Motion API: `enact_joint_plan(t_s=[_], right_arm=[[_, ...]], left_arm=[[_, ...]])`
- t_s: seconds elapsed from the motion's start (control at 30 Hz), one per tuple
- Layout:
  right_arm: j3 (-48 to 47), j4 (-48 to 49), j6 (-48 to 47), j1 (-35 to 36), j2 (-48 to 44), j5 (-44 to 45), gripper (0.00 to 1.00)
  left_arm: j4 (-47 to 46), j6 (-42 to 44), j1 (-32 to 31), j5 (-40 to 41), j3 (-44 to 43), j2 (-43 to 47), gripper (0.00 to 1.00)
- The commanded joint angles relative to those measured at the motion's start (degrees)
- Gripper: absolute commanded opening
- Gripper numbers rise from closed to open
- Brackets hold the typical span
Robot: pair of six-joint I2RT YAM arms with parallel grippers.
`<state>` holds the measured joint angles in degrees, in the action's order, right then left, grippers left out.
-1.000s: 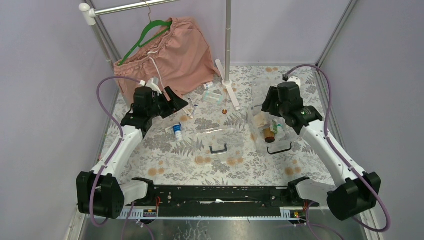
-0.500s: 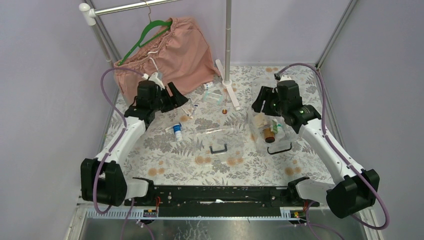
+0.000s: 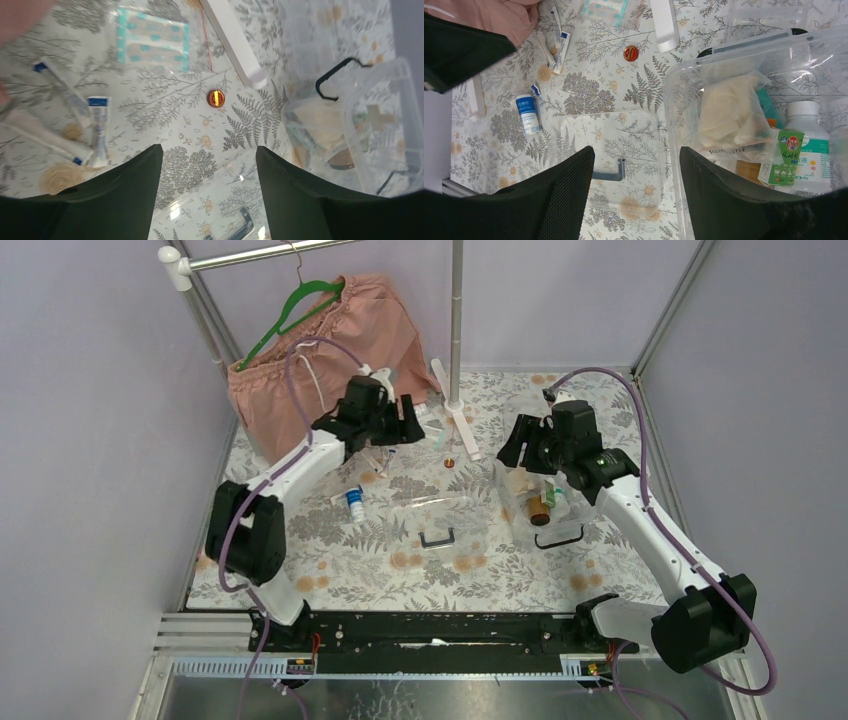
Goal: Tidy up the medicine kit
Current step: Place the medical item at the medicine box, then adjust the medicine box at the center of the board.
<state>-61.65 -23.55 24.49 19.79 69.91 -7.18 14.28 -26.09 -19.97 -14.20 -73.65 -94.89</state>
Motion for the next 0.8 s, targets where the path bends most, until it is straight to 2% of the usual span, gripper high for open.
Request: enact_joint_plan(t_s=[0.0, 0.13, 0.37, 0.63, 0.77], right_arm=[[0.2, -0.3, 0.3, -0.2, -2.4, -1.1, 0.71], [1.5, 0.0, 0.4, -0.1, -3.6, -0.1, 0.71], [1.4, -2.0, 1.3, -0.1, -4.9, 2.9, 0.72], [-0.6, -6.0, 1.3, -0.1, -3.2, 4.2, 0.74], [-3.2, -7.5, -0.7, -0.1, -1.5, -0.5, 0.75]], left_arm=[[3.9, 4.1, -5.1, 4.7, -3.9, -5.4, 0.76], [5.2, 3.8, -5.5, 6.6, -4.7, -7.6, 0.76], [7.8, 4.5, -5.5, 14.7, -3.5, -4.9, 0.75], [10.7, -0.8, -5.2, 19.7, 1.6, 3.4, 0.75], [14.0, -3.0, -5.1, 19.8, 1.8, 7.7, 0.76]])
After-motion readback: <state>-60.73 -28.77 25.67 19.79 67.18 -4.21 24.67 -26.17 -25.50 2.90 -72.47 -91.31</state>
